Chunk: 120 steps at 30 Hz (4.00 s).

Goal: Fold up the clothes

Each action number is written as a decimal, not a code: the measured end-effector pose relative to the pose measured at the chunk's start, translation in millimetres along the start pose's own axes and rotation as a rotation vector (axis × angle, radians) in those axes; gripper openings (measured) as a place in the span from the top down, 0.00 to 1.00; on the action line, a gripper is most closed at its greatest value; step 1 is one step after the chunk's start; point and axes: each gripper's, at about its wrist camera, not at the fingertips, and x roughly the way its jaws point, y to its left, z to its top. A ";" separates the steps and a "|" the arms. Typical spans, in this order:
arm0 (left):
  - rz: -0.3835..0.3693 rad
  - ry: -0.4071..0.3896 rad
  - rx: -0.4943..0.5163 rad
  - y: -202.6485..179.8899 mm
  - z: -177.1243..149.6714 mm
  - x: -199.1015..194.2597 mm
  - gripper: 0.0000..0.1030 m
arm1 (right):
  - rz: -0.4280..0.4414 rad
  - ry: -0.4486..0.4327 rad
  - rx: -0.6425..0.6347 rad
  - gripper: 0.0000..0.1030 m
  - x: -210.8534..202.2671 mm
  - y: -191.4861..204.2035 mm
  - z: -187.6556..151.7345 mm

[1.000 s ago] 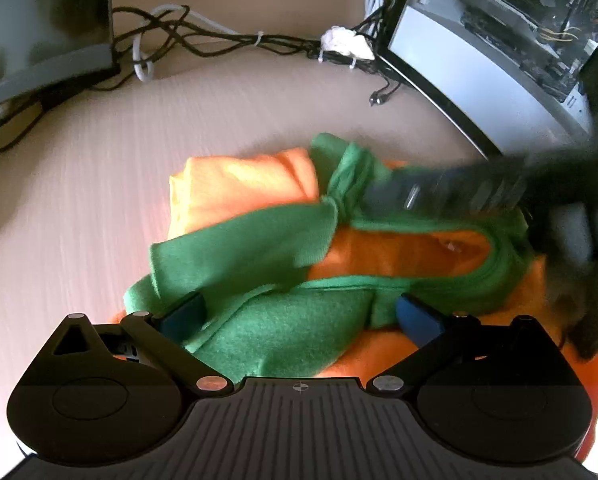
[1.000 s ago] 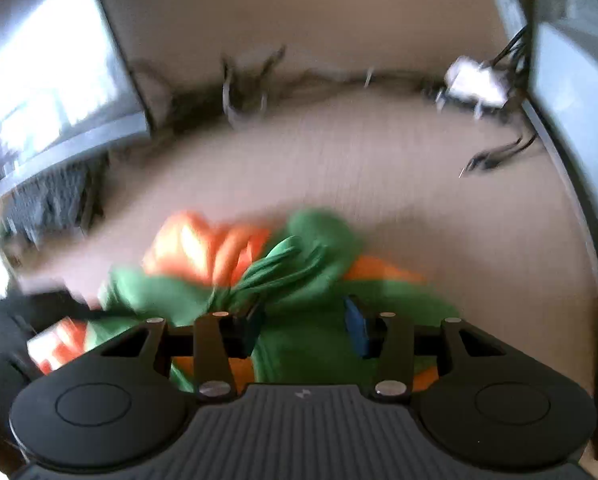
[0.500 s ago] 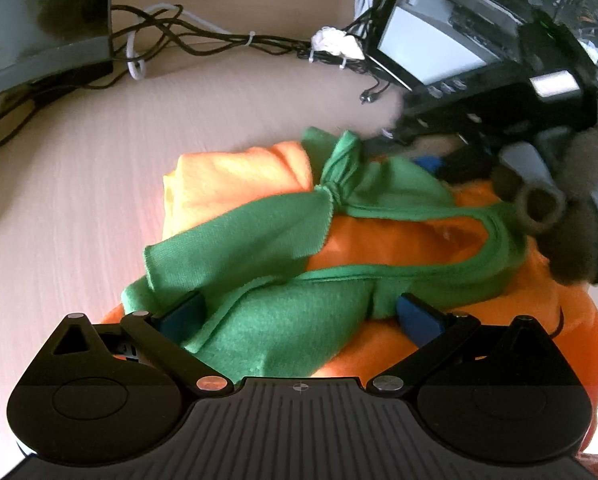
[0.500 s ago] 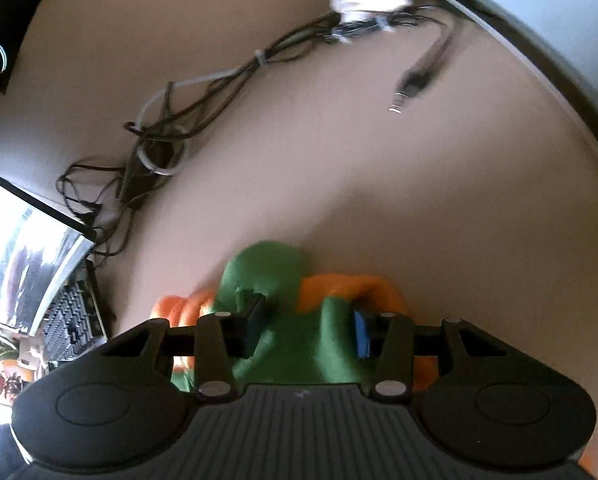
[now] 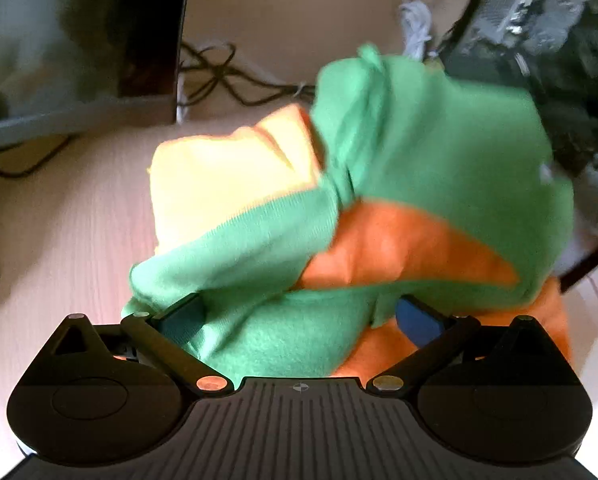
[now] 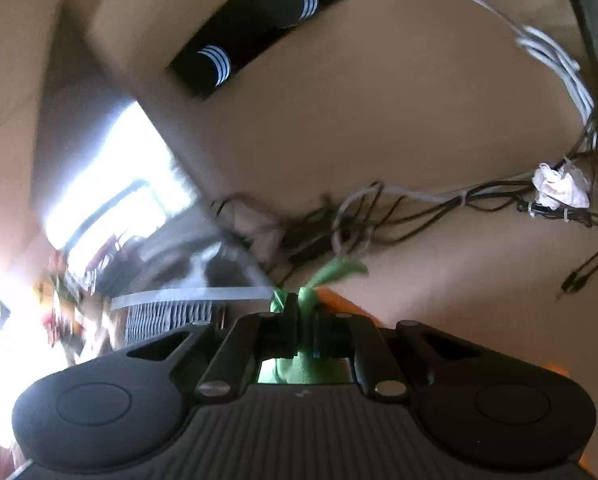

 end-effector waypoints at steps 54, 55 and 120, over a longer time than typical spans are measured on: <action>0.075 0.056 -0.238 31.8 -34.3 -2.0 0.00 | -0.267 0.390 -0.909 0.19 55.4 98.2 -102.8; 0.071 0.048 -0.246 33.0 -35.7 -7.9 0.00 | -0.265 0.415 -0.934 0.19 66.3 96.3 -109.1; -0.146 -0.126 -0.265 26.8 -11.1 -72.2 0.37 | -0.282 -0.010 -0.106 0.73 -38.2 -14.5 -64.5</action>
